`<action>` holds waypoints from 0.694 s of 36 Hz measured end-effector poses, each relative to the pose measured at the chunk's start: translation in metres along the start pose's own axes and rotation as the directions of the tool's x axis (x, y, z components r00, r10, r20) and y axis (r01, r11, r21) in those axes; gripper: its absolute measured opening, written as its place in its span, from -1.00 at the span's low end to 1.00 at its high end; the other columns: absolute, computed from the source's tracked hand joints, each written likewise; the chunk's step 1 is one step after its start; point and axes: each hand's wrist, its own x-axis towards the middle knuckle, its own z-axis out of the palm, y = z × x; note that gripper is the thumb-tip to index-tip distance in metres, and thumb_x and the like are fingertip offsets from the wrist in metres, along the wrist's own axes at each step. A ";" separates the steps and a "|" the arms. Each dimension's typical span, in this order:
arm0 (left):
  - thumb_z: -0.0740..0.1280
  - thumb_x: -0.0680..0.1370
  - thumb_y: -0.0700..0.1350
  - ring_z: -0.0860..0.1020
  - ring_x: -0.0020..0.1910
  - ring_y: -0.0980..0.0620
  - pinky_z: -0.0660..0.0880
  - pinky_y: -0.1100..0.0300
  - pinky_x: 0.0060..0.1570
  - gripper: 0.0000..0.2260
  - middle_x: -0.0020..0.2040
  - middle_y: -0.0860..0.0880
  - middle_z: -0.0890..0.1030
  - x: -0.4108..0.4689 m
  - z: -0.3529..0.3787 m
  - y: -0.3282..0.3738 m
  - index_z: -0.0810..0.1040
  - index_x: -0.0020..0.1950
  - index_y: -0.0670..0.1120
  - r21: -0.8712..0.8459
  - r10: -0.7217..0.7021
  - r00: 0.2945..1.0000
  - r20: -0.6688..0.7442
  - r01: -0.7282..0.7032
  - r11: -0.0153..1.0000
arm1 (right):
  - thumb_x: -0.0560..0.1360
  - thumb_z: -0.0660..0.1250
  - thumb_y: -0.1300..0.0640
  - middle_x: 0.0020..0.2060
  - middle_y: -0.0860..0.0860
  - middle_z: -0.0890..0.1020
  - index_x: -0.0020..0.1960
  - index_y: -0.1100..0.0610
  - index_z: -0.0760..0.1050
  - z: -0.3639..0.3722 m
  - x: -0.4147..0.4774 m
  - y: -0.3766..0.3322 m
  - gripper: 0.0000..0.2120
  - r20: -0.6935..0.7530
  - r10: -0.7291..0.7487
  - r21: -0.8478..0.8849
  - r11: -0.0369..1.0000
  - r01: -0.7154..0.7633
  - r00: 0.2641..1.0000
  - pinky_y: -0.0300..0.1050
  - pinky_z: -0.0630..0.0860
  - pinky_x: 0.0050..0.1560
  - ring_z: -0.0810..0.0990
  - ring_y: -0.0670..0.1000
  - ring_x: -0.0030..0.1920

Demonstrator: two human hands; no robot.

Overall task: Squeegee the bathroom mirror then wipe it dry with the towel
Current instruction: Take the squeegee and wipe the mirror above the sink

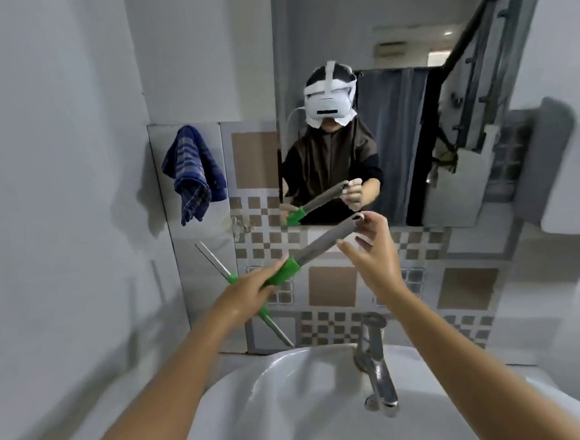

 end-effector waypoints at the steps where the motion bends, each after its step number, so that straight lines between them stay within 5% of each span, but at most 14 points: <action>1: 0.18 0.59 -0.13 0.49 0.04 0.03 0.53 -0.05 0.07 -0.42 0.28 0.10 0.37 0.001 -0.002 0.007 -0.05 0.35 0.40 0.030 0.002 1.000 0.007 -0.002 1.000 | 0.40 0.44 0.22 0.08 0.01 0.51 0.21 0.10 0.33 -0.015 0.002 0.002 -0.54 0.033 0.000 -0.041 0.999 0.001 0.999 -0.10 0.49 0.18 0.50 -0.05 0.09; 4: 0.15 0.61 -0.10 0.50 0.02 0.00 0.52 -0.02 0.05 -0.45 0.27 0.12 0.37 0.002 -0.009 0.029 -0.03 0.38 0.41 0.113 -0.001 0.998 0.060 -0.006 0.994 | 0.37 0.47 0.19 0.00 0.06 0.54 0.15 0.13 0.37 -0.056 0.010 0.011 -0.58 0.127 -0.023 -0.215 0.975 0.050 0.992 -0.14 0.49 0.04 0.53 0.01 0.02; 8: 0.13 0.62 -0.09 0.46 0.05 0.02 0.47 0.00 0.09 -0.49 0.23 -0.04 0.42 0.005 -0.012 0.059 0.02 0.40 0.39 0.223 0.021 0.993 0.120 -0.047 0.974 | 0.35 0.47 0.20 -0.06 0.11 0.56 0.05 0.21 0.47 -0.097 0.015 0.020 -0.67 0.357 -0.146 -0.497 0.807 0.320 0.923 -0.13 0.46 -0.10 0.53 0.09 -0.08; 10: 0.13 0.62 -0.11 0.40 -0.10 0.09 0.43 0.12 -0.04 -0.51 0.05 0.00 0.42 0.006 -0.010 0.076 0.07 0.42 0.34 0.256 0.055 0.991 0.124 -0.085 0.963 | 0.35 0.45 0.22 -0.05 0.08 0.54 0.04 0.19 0.48 -0.107 0.014 0.021 -0.71 0.498 -0.148 -0.531 0.727 0.435 0.854 -0.13 0.43 -0.09 0.53 0.10 -0.07; 13: 0.15 0.61 -0.13 0.36 -0.05 0.12 0.37 0.13 -0.03 -0.55 -0.05 0.14 0.36 0.010 -0.001 0.104 0.18 0.43 0.25 0.227 0.121 0.987 0.102 -0.142 0.963 | 0.39 0.40 0.21 -0.04 0.03 0.53 0.04 0.13 0.47 -0.110 0.005 0.016 -0.75 0.605 -0.132 -0.509 0.694 0.509 0.785 -0.02 0.50 -0.05 0.51 0.06 -0.09; 18: 0.23 0.58 -0.13 0.41 0.25 0.05 0.35 -0.05 0.28 -0.62 0.30 0.04 0.47 0.016 0.010 0.133 0.36 0.38 0.11 0.127 0.199 0.979 0.035 -0.202 0.971 | 0.42 0.38 0.18 -0.06 0.05 0.56 0.05 0.16 0.48 -0.107 -0.004 0.005 -0.77 0.602 -0.193 -0.487 0.680 0.548 0.775 0.01 0.52 -0.14 0.54 0.09 -0.14; 25: 0.28 0.56 -0.11 0.46 0.22 0.03 0.38 0.05 0.25 -0.67 0.25 -0.02 0.52 0.025 -0.005 0.153 0.44 0.33 -0.01 0.115 0.259 0.962 -0.087 -0.249 0.962 | 0.44 0.38 0.05 -0.08 0.07 0.60 0.10 0.15 0.46 -0.120 0.013 -0.009 -0.71 0.605 -0.209 -0.476 0.678 0.560 0.768 0.08 0.52 -0.15 0.57 0.13 -0.11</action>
